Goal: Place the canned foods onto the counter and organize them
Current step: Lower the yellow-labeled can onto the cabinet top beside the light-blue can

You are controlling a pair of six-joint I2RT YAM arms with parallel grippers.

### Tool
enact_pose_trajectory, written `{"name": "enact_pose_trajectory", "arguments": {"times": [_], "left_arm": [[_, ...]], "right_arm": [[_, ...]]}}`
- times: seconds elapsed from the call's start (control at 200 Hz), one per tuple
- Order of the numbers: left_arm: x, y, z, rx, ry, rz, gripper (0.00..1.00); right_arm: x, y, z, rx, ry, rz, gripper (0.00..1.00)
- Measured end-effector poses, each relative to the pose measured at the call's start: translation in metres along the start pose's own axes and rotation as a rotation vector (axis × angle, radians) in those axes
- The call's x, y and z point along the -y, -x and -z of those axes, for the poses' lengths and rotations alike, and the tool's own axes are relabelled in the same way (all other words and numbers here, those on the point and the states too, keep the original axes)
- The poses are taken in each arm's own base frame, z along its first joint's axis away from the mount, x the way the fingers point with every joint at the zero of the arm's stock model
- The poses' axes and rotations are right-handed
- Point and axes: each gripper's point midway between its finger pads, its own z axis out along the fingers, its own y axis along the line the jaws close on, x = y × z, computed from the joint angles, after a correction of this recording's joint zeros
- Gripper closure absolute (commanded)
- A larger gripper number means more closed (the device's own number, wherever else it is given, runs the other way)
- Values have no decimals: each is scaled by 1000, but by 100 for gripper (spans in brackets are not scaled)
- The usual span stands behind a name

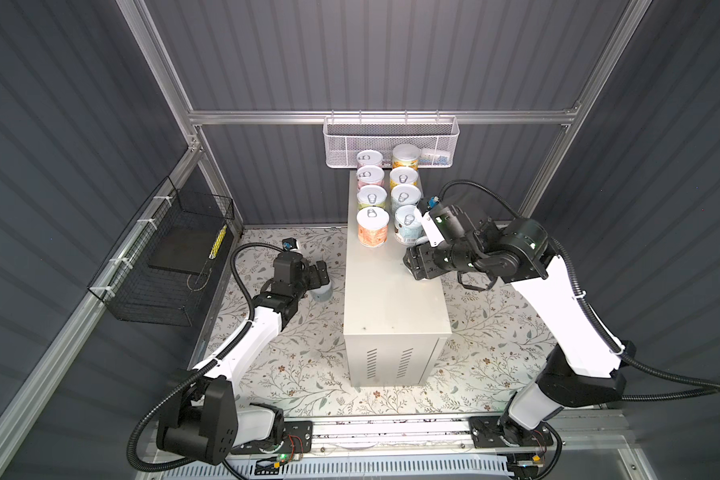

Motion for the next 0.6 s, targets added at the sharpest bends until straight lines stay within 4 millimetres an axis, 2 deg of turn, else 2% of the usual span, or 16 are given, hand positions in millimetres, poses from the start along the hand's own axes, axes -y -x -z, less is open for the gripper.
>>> {"name": "enact_pose_trajectory", "arguments": {"times": [0.16, 0.255, 0.275, 0.305, 0.325, 0.595], "left_arm": [[0, 0, 0, 0, 0, 0, 4], [0, 0, 0, 0, 0, 0, 4], [0, 0, 0, 0, 0, 0, 4], [0, 0, 0, 0, 0, 0, 4], [0, 0, 0, 0, 0, 0, 4], [0, 0, 0, 0, 0, 0, 4]], "right_arm": [[-4, 3, -7, -5, 5, 9, 75], [-5, 4, -8, -4, 6, 13, 54], [-5, 4, -8, -3, 6, 15, 47], [-5, 4, -9, -4, 6, 17, 32], [-5, 4, -9, -3, 6, 19, 28], [-7, 7, -11, 2, 9, 33, 20]]}}
